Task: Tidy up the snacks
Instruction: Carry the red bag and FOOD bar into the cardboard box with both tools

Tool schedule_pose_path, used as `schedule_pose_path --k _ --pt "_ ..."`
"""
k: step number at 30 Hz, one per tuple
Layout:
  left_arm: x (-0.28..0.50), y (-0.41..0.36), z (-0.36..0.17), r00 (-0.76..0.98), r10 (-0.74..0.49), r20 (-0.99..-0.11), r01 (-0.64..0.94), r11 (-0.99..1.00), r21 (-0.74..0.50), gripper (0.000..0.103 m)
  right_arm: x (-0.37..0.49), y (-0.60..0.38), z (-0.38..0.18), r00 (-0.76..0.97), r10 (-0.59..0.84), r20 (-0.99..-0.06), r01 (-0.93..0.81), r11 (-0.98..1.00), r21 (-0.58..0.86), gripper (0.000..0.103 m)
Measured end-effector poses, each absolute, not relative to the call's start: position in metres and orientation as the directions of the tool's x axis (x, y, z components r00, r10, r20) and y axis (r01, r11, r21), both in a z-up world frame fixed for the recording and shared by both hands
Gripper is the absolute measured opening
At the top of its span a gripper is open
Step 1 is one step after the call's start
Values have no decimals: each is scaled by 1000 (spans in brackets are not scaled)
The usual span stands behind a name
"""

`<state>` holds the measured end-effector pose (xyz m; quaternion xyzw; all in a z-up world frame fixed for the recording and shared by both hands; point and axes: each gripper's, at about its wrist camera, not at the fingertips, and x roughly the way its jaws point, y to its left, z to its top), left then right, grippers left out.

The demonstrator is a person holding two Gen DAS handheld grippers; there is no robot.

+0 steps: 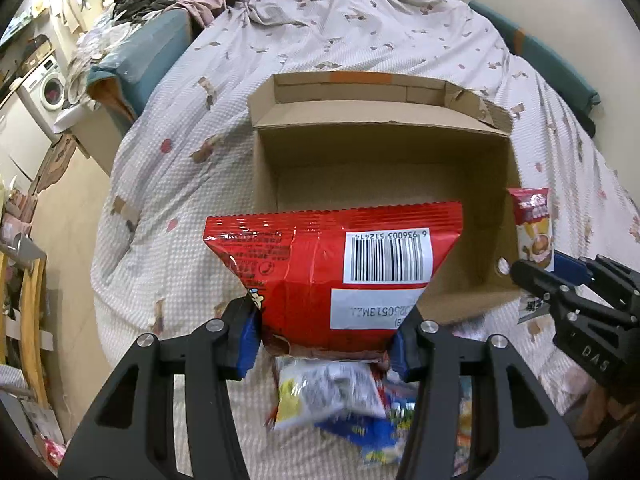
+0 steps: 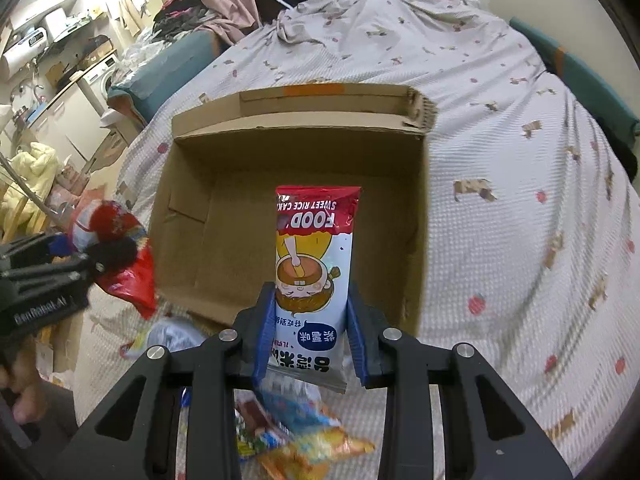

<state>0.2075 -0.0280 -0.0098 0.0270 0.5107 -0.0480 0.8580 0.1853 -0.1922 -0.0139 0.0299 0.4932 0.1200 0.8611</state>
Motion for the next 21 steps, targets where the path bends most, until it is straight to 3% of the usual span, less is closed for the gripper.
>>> schedule_pose_path --k 10,21 --pt "235 -44 -65 457 -34 -889 141 989 35 47 238 -182 -81 392 247 -886 -186 965 186 34" --pt "243 -50 -89 420 -46 -907 157 987 23 48 249 -169 -114 325 217 -921 -196 968 159 34"
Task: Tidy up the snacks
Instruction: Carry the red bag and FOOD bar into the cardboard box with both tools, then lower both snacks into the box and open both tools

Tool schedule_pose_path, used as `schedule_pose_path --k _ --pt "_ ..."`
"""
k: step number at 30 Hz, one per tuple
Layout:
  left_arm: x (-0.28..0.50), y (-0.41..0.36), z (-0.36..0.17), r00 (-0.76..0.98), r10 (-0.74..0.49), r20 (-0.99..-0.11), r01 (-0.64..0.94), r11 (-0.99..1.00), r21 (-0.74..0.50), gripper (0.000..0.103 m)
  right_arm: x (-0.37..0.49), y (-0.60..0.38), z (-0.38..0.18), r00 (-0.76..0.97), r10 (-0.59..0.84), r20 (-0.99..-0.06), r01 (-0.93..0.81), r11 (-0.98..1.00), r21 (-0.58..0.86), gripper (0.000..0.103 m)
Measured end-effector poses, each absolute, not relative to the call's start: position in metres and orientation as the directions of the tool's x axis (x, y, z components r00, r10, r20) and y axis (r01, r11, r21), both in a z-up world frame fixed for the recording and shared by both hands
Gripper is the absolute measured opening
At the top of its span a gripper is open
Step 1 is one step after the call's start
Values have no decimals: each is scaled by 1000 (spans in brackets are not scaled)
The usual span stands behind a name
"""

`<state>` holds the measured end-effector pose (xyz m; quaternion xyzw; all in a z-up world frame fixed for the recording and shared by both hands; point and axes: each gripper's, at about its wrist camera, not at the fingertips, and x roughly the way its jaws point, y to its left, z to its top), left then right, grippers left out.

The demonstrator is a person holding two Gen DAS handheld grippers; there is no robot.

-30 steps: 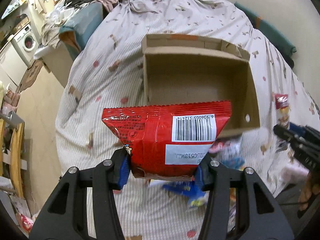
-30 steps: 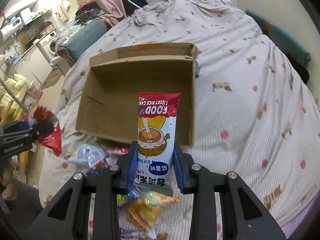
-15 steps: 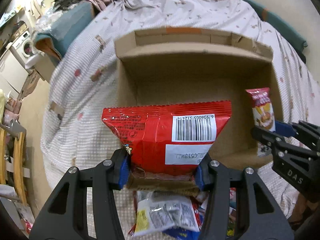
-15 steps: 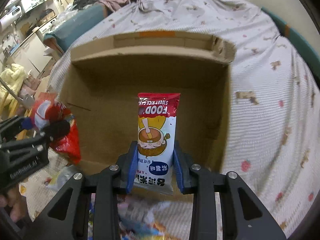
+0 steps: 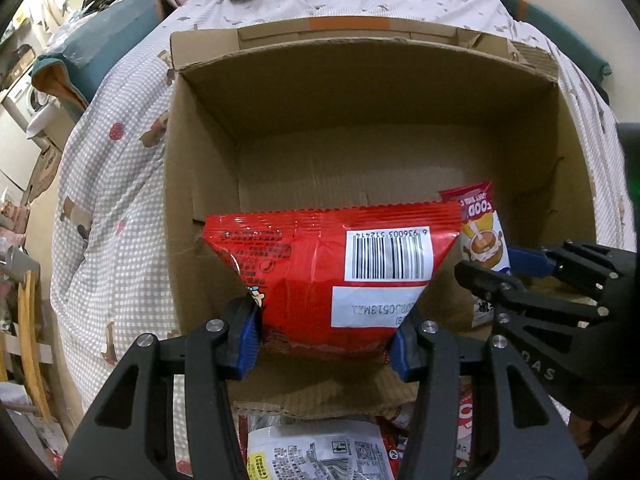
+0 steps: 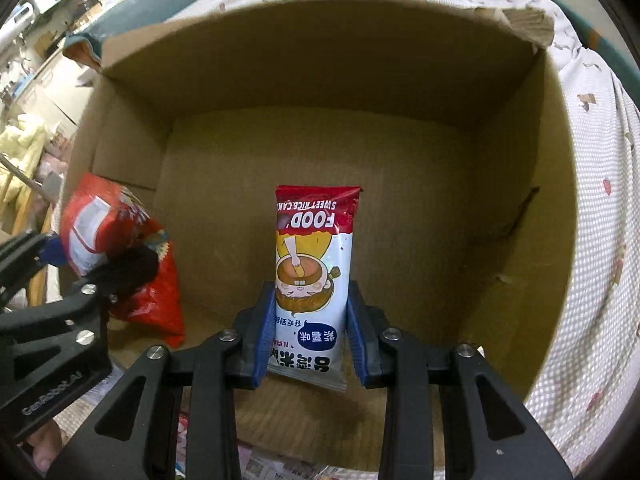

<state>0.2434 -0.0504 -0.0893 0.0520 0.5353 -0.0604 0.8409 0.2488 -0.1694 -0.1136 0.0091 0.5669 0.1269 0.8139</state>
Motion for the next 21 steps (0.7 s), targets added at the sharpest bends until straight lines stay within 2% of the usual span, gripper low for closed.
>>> schedule_pose_path --k 17,20,21 --pt "244 -47 -96 396 -65 -916 166 986 2 50 256 -177 -114 318 243 -916 -171 965 197 37" --pt "242 -48 -95 397 -61 -916 166 986 6 59 257 -183 -108 338 255 -906 -167 964 209 37" --pt "241 -49 -94 399 -63 -915 168 986 6 66 258 -184 -106 344 254 -904 -169 964 206 37"
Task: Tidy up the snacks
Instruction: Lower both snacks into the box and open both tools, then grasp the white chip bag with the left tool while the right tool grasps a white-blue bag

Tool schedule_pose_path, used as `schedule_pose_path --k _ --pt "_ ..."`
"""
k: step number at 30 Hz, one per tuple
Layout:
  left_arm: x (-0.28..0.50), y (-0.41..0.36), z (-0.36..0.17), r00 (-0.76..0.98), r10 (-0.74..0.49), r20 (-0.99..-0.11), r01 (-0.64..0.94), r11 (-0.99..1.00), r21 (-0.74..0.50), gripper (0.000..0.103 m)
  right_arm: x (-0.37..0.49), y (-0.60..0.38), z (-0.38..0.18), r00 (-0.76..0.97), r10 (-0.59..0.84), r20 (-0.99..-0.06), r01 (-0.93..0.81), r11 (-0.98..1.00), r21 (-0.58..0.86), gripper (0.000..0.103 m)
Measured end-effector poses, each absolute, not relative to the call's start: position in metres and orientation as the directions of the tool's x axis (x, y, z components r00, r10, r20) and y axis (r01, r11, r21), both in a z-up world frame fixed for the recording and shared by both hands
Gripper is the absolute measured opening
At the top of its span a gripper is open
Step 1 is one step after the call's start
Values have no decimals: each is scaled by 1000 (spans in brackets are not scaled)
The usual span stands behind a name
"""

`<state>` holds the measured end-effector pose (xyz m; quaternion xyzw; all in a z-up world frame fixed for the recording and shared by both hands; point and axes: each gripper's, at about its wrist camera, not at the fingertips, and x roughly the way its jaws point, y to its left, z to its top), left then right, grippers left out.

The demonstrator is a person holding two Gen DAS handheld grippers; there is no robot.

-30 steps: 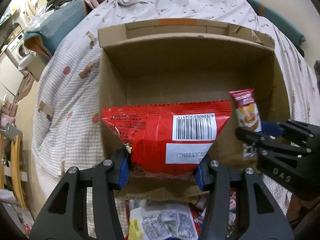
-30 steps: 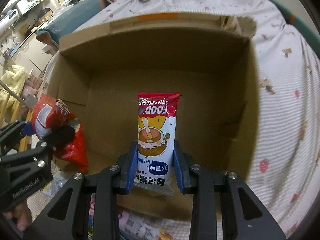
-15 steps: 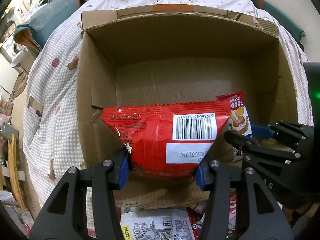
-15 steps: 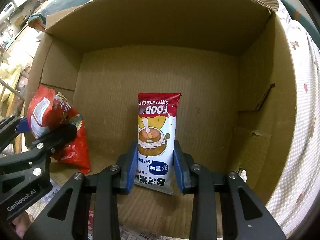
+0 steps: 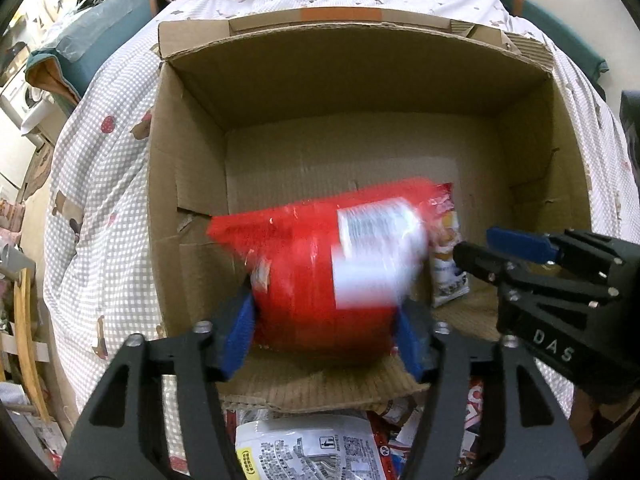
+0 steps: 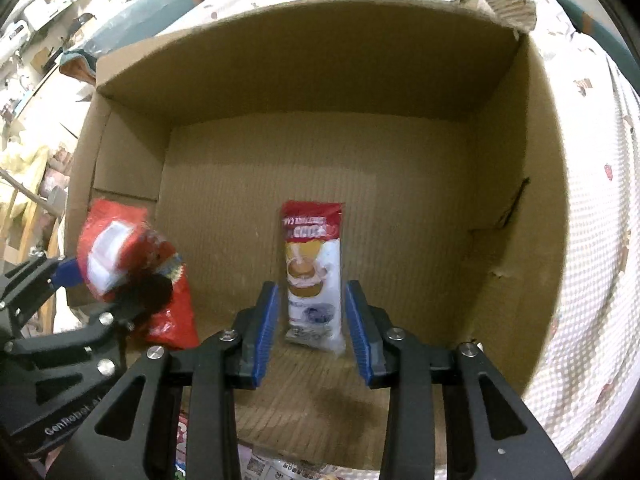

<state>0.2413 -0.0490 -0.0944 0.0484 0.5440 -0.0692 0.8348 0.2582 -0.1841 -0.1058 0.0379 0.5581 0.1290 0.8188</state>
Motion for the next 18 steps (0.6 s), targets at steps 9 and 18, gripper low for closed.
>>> schedule_pose_path --k 9,18 --pt "238 -50 -80 460 -34 -887 156 987 43 84 257 -193 -96 382 248 -890 -154 967 203 59" --pt "220 -43 -53 517 -71 -853 143 990 5 92 239 -195 -64 473 199 -858 -170 977 132 83"
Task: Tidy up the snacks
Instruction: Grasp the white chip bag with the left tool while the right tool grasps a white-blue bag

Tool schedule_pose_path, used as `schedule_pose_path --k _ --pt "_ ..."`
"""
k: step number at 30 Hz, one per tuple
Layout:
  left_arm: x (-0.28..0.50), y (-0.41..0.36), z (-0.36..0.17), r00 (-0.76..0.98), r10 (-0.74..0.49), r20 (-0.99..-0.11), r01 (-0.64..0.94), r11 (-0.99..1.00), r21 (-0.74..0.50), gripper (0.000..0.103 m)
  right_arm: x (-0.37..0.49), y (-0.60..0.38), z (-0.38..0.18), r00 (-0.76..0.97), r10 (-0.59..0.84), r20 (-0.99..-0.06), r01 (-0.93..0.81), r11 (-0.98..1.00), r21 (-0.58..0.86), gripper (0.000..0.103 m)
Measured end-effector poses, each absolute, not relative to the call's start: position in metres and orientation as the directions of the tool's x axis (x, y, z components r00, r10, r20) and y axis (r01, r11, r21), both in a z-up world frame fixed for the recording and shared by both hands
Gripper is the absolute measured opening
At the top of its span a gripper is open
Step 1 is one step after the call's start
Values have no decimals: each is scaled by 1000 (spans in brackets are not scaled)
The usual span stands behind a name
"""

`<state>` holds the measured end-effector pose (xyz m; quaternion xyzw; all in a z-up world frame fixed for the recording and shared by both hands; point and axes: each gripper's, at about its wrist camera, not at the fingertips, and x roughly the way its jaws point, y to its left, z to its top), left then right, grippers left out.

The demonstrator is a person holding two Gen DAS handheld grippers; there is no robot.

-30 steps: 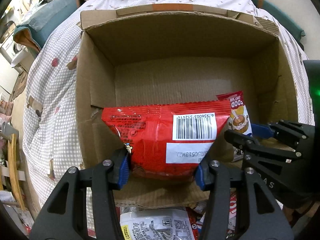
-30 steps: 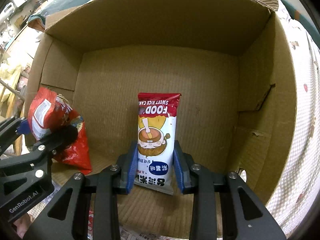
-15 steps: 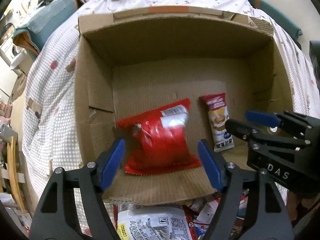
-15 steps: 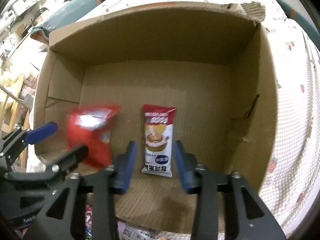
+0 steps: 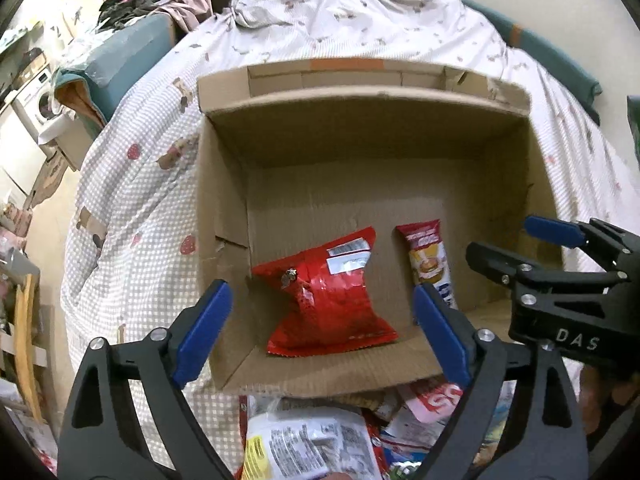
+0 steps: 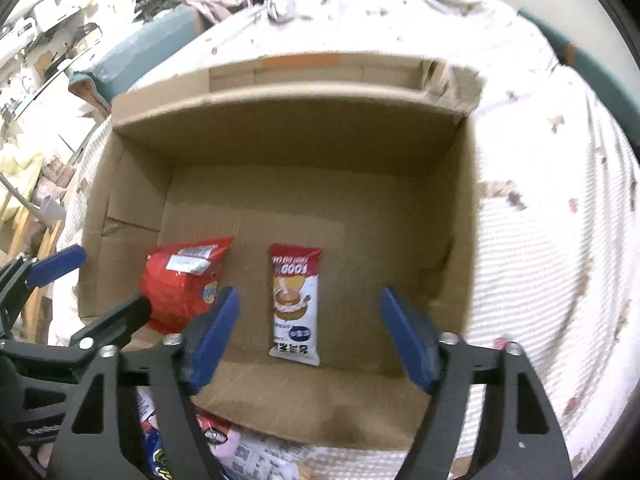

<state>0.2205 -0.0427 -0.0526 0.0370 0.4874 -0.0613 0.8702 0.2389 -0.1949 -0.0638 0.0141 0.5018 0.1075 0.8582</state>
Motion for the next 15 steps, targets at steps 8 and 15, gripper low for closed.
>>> schedule_pose_path --k 8,15 --pt "186 -30 -30 530 -93 -843 163 987 -7 98 208 -213 -34 530 190 -826 -136 981 138 94" --pt "162 0 -40 454 -88 -887 81 995 -57 98 172 -228 -41 486 239 -841 -91 970 224 94"
